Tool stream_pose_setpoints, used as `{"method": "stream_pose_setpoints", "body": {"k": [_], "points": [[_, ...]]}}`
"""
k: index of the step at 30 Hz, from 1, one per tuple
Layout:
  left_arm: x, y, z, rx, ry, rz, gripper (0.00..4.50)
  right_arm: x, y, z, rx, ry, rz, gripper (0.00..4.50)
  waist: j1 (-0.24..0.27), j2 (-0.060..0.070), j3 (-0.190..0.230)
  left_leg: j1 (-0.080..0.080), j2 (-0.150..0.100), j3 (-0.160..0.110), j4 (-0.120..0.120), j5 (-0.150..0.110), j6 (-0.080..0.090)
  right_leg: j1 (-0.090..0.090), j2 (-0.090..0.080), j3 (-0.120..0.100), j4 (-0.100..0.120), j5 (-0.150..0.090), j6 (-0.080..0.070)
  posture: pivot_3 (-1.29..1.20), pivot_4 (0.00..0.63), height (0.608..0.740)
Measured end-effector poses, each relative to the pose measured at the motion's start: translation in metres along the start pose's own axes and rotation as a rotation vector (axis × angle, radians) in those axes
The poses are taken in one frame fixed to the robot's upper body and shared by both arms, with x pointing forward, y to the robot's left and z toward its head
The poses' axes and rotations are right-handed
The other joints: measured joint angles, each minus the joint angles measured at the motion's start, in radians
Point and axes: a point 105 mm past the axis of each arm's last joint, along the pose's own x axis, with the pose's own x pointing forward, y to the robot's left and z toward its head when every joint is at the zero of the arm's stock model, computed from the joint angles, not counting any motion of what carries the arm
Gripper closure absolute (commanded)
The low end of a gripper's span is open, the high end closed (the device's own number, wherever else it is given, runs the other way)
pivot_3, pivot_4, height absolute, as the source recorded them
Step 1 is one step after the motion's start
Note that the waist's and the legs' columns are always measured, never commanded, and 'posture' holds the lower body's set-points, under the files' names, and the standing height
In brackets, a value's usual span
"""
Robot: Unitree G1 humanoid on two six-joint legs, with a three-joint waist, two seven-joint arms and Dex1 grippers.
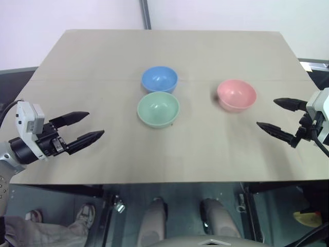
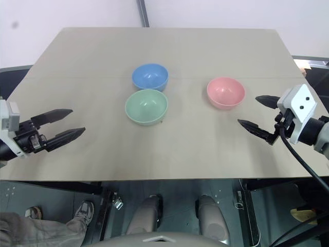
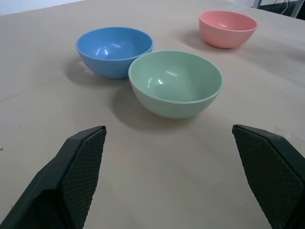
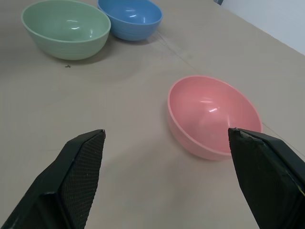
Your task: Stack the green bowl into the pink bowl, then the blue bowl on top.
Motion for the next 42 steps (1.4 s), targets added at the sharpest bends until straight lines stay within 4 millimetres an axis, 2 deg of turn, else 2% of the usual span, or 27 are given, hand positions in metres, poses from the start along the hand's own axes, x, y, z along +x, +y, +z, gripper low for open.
{"method": "stream_pose_setpoints", "body": {"k": [3, 8, 11, 16, 19, 22, 26, 30, 35, 39, 42], "points": [[0.002, 0.0, 0.001, -0.011, -0.002, -0.004, 0.0, 0.005, -0.001, 0.003, -0.005, -0.015, -0.004, 0.03, -0.001, 0.0, 0.0, 0.0, 0.0, 0.0, 0.0, 0.0, 0.0, 0.0, 0.0, 0.0, 0.0, 0.0, 0.0, 0.0, 0.15, 0.74], [0.012, -0.004, 0.015, 0.021, -0.035, -0.029, 0.0, 0.02, 0.005, 0.002, -0.014, -0.023, 0.029, 0.03, -0.001, 0.0, 0.0, 0.0, 0.0, 0.0, 0.001, 0.0, 0.0, 0.0, 0.0, 0.0, 0.0, 0.0, 0.001, 0.0, 0.15, 0.74], [0.013, -0.005, 0.014, 0.013, -0.042, -0.028, 0.0, 0.024, 0.005, -0.002, 0.0, -0.02, 0.03, 0.03, 0.0, 0.0, 0.0, 0.0, 0.0, 0.0, 0.0, 0.0, 0.0, 0.0, 0.0, 0.0, 0.0, 0.002, 0.0, 0.0, 0.15, 0.74], [0.021, -0.007, 0.015, 0.052, -0.014, 0.004, 0.0, 0.032, 0.008, 0.003, -0.013, -0.05, 0.057, 0.03, -0.001, 0.0, 0.0, 0.0, 0.0, 0.0, 0.0, 0.0, 0.0, -0.001, 0.0, 0.0, 0.001, 0.003, -0.001, 0.0, 0.15, 0.74], [0.038, -0.012, 0.008, 0.147, 0.093, 0.041, 0.0, 0.038, 0.021, 0.009, 0.005, -0.088, 0.136, 0.03, 0.003, -0.001, 0.001, 0.0, 0.0, 0.0, 0.0, 0.0, 0.0, -0.001, 0.0, 0.0, 0.001, 0.003, -0.001, 0.0, 0.15, 0.74], [0.057, -0.022, 0.01, 0.357, 0.271, -0.052, 0.0, 0.039, 0.034, 0.014, 0.007, -0.112, 0.206, 0.03, 0.006, -0.003, 0.002, -0.001, 0.0, 0.0, 0.001, 0.0, 0.0, -0.001, 0.001, 0.0, 0.001, 0.003, -0.001, 0.0, 0.15, 0.74], [0.079, -0.03, 0.031, 0.541, 0.272, -0.122, 0.0, 0.039, 0.038, 0.014, 0.009, -0.114, 0.217, 0.03, 0.003, -0.002, 0.002, -0.001, 0.0, 0.001, 0.001, 0.0, 0.0, -0.001, 0.001, 0.001, 0.001, 0.003, -0.001, 0.0, 0.15, 0.74], [0.095, -0.035, 0.035, 0.558, 0.239, -0.179, 0.0, 0.045, 0.028, 0.011, -0.033, -0.092, 0.148, 0.03, -0.007, -0.002, 0.002, -0.001, 0.0, 0.001, 0.0, 0.0, 0.0, -0.002, 0.001, 0.001, 0.002, 0.003, -0.001, 0.0, 0.15, 0.74], [0.092, -0.045, 0.02, 0.424, 0.226, -0.291, 0.0, 0.074, 0.003, -0.006, -0.097, 0.017, 0.038, 0.03, -0.023, -0.002, 0.002, -0.002, 0.0, 0.002, 0.0, 0.0, 0.0, -0.004, 0.001, 0.002, 0.002, 0.004, -0.002, 0.0, 0.15, 0.74], [0.087, -0.041, 0.024, 0.399, 0.14, -0.279, 0.0, 0.092, 0.003, -0.015, -0.116, 0.058, 0.057, 0.03, -0.024, -0.002, 0.002, -0.003, 0.0, 0.002, 0.0, 0.0, 0.0, -0.004, 0.001, 0.002, 0.002, 0.004, -0.002, 0.0, 0.15, 0.74], [0.075, -0.043, 0.026, 0.371, 0.106, -0.311, 0.0, 0.105, 0.001, -0.02, -0.13, 0.083, 0.095, 0.03, -0.023, -0.001, 0.003, -0.003, 0.0, 0.002, 0.0, 0.0, 0.0, -0.004, 0.001, 0.002, 0.002, 0.004, -0.002, 0.0, 0.15, 0.74]]}}
